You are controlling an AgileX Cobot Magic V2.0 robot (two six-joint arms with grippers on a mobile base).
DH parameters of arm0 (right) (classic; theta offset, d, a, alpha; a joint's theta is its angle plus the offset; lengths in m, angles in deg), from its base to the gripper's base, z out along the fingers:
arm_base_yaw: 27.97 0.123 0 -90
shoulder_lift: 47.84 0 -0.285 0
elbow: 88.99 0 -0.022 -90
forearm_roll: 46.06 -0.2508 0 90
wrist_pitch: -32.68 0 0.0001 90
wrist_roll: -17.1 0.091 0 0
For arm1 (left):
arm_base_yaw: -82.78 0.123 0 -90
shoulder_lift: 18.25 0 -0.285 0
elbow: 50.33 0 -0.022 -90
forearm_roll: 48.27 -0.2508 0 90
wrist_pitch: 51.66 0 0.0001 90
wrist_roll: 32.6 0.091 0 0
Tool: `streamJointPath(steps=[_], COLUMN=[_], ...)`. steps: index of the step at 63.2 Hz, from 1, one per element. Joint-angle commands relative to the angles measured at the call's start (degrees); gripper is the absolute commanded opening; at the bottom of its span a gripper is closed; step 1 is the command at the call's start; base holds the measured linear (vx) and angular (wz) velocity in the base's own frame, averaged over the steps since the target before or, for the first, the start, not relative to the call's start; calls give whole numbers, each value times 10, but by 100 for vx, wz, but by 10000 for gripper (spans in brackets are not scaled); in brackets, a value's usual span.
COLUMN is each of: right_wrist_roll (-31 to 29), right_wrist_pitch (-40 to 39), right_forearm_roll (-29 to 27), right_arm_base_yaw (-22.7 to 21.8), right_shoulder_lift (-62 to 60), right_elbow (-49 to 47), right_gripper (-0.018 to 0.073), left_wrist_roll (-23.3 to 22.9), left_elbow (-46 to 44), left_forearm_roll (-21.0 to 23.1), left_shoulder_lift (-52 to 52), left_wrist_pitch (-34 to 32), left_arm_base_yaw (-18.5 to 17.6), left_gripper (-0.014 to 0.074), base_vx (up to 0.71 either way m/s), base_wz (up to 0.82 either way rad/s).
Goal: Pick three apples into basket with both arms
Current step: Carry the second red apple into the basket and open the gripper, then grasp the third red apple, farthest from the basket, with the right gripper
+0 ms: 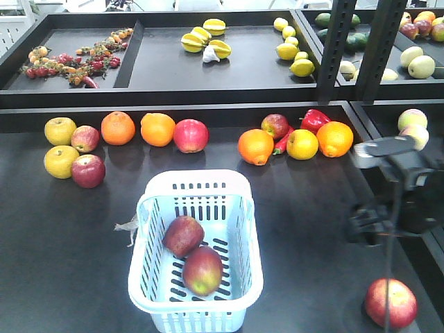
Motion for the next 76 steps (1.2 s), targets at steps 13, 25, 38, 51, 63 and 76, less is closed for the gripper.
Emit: streamJointPath(steps=[13,25,38,51,63,76], right_wrist_roll=[22,22,22,25,26,37], right_wrist_pitch=[12,15,13,-13,-30,-29], right_forearm_roll=[26,36,54,74,81,79], right_arm_base_yaw=[-92,-95,-95,-95,-95,-95], right_shoulder_lift=[59,123,179,213,245,302], right_elbow=[-15,-15,-15,-15,-15,-15], right_gripper=[595,595,595,595,595,595], left_wrist_roll=[-6,-6,-6,-6,-6,-6], left_elbow=[-14,-14,-14,-14,-14,-14], left_forearm_roll=[-3,-3,-3,-3,-3,-3], left_shoulder_lift=[-1,-1,-1,-1,-1,-1], left_wrist_pitch=[-32,-32,-32,-32,-32,-32], left_arm_base_yaw=[2,2,2,2,2,2], left_gripper=[580,580,580,580,580,580], base_vx=[0,0,0,0,0,0], base_wz=[0,0,0,0,0,0])
